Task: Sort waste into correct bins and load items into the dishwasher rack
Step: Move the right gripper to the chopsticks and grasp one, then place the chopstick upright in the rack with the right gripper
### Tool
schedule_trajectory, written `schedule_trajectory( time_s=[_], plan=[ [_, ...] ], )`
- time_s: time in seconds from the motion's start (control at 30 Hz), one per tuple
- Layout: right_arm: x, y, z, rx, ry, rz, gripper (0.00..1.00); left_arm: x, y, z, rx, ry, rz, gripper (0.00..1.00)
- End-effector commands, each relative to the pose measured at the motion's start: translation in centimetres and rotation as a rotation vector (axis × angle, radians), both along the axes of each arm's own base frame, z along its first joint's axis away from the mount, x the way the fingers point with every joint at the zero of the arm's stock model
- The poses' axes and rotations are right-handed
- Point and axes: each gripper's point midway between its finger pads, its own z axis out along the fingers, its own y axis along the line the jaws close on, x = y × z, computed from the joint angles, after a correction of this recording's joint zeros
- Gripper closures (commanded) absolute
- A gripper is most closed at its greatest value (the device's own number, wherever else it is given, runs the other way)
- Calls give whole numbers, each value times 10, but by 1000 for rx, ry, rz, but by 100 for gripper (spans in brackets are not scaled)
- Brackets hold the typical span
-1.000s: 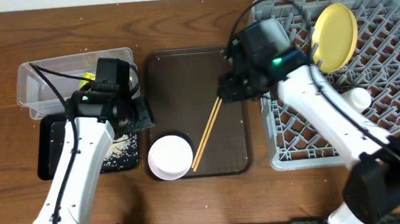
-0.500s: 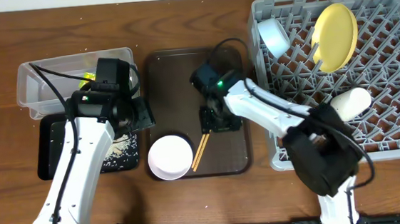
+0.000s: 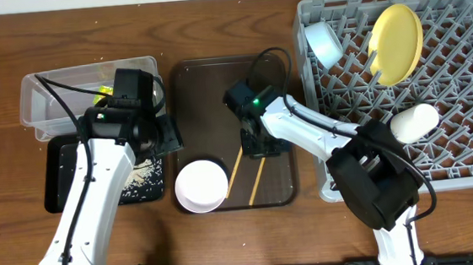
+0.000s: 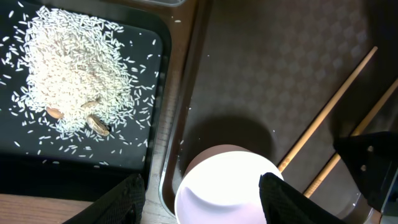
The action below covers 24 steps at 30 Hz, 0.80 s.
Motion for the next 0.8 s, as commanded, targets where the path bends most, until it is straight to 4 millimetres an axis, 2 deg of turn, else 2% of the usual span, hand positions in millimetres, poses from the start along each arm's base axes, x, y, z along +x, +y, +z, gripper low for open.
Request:
schedule_trajectory(
  time_s=[0.0,0.1,0.17,0.2,0.3,0.37,0.57,0.63,0.77],
  plan=[
    [5,-20,-20,-57,26,-29,87,1,3,4,8,-10,16,38],
    [11,-23,-16,-35,25,6,88,1,3,4,8,-10,16,38],
    [17,-24,-9,-15,13,27,94,2,3,4,8,-11,16,38],
    [20,-24,-4,-2,7,29,98,2,3,4,8,-11,16,38],
    [31,-28,17,31,-32,24,99,2,3,4,8,-11,16,38],
    [40,-31,36,56,-74,35,99,2,3,4,8,-11,16,38],
    [59,-44,112,132,-249,125,99,1,3,4,8,-10,16,38],
    [61,-53,138,146,-309,150,99,2,3,4,8,-11,16,38],
    [64,-81,169,133,-377,136,99,2,3,4,8,-11,16,38]
  ],
)
